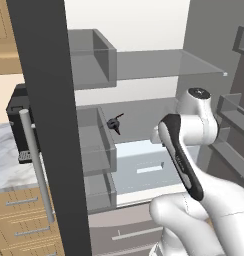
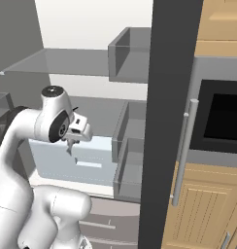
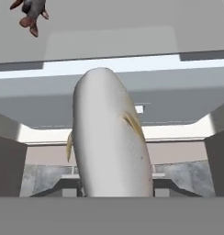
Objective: Gather the mushroom and bell pepper from the fridge and place them on a tray on the dining counter. Then gather the fishs from the fridge and place them on the other tray.
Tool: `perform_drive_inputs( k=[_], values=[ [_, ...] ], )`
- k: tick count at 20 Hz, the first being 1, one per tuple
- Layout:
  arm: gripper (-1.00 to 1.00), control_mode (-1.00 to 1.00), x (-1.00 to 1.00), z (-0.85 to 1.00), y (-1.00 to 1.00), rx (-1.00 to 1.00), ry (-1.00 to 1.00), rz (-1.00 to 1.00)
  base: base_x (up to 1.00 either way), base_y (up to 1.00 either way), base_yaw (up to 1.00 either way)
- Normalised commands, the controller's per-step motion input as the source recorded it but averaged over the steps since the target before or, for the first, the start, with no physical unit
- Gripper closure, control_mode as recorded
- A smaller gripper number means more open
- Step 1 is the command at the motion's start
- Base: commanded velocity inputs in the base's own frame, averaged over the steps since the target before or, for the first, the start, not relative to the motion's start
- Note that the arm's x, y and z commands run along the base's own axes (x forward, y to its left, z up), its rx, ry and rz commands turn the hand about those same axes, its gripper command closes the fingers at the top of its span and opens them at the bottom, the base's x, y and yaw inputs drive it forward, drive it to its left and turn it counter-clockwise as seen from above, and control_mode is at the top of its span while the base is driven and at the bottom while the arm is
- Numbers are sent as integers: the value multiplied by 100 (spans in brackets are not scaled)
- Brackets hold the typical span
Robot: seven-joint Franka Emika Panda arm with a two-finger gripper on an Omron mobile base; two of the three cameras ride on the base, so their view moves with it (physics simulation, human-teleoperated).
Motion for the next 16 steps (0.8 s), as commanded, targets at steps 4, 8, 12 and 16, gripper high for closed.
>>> perform_drive_inputs(
  k=[4, 8, 12, 16],
  values=[
    [100, -100, -53, 27, 0, -1, 3, -5, 0, 0, 0],
    [100, -100, -35, 21, 0, -2, 7, -4, 0, 0, 0],
    [100, -100, -29, 23, 0, 0, 9, -6, 0, 0, 0],
    [100, -100, -28, 22, -4, 0, 7, -6, 0, 0, 0]
  ],
)
